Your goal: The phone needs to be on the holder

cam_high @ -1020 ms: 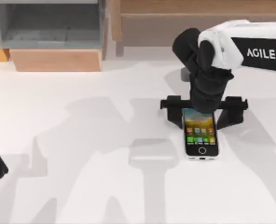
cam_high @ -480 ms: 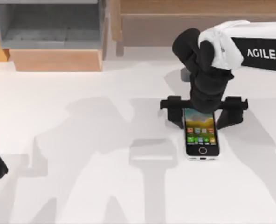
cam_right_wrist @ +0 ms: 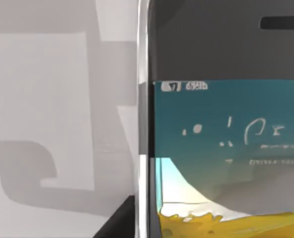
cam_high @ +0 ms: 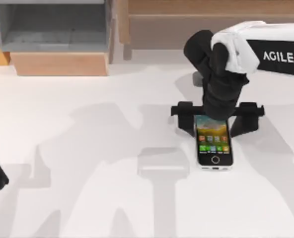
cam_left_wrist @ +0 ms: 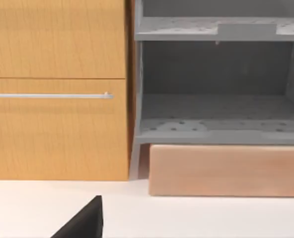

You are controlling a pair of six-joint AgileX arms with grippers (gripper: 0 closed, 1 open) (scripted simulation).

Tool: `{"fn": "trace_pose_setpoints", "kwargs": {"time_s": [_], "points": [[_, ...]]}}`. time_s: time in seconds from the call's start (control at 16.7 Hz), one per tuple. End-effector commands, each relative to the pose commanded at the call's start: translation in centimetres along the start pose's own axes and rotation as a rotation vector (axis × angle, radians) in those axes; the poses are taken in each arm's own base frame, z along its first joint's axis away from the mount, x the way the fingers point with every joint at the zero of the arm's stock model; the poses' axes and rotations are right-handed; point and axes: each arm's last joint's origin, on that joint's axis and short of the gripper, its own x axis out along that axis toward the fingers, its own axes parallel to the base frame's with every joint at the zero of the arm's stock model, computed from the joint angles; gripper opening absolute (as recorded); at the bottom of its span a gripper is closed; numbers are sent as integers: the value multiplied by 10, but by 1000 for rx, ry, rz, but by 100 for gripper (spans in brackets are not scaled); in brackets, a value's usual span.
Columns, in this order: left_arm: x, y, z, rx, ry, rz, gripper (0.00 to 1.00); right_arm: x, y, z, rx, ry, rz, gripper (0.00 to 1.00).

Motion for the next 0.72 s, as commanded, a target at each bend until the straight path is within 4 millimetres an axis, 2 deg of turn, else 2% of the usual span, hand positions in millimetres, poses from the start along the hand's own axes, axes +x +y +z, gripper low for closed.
{"fn": "trace_pose_setpoints", "kwargs": {"time_s": [0.36,0.6,0.72], "points": [[0,0,0,0,0,0,100,-19,0,1,0,1,0,0],[0,0,0,0,0,0,100,-16,0,1,1,5,-3,0],[0,0,0,0,0,0,100,-28,-6,9,-1,-37,42,0]]}}
